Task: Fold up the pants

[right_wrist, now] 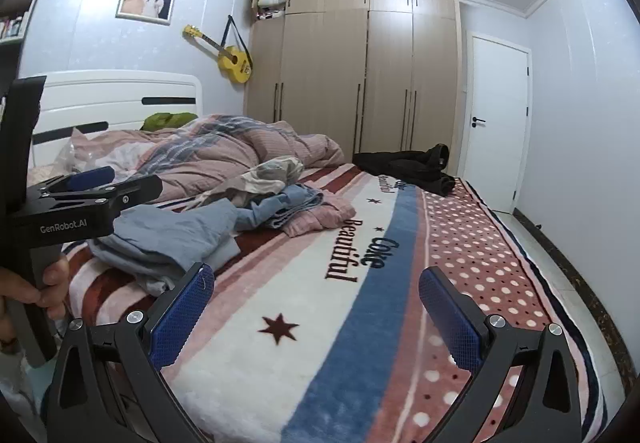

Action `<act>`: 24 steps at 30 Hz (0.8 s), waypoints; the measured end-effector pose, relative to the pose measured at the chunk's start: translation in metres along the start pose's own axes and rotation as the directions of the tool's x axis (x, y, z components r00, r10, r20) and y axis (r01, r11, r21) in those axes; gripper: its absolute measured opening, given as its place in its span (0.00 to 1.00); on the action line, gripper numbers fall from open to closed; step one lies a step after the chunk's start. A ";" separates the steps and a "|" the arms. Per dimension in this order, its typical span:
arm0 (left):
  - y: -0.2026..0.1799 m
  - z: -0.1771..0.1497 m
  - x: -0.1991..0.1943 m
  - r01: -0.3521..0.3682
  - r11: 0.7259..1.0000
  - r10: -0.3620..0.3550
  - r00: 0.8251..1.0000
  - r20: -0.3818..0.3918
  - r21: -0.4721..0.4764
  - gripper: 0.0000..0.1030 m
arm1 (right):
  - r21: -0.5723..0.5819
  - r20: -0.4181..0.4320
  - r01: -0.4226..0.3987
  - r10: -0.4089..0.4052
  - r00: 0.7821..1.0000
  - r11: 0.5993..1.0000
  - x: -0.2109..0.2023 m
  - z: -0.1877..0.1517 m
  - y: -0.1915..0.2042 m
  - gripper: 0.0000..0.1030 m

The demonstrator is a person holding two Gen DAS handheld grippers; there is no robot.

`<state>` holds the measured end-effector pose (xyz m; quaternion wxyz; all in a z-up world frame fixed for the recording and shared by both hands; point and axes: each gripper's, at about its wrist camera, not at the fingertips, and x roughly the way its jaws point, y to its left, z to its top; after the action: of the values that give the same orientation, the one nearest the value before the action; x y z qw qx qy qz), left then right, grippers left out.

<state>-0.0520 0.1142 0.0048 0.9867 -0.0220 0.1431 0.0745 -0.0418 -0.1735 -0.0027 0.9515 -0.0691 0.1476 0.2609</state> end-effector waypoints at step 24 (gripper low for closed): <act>-0.011 -0.007 0.006 0.026 0.999 -0.025 0.999 -0.036 0.020 0.99 | 0.031 -0.003 -0.013 0.013 1.000 0.999 0.000 -0.002 -0.008 0.99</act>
<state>-0.0460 0.1034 -0.0031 0.9850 -0.0150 0.1609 0.0599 -0.0376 -0.1808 -0.0043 0.9505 -0.0538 0.1537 0.2647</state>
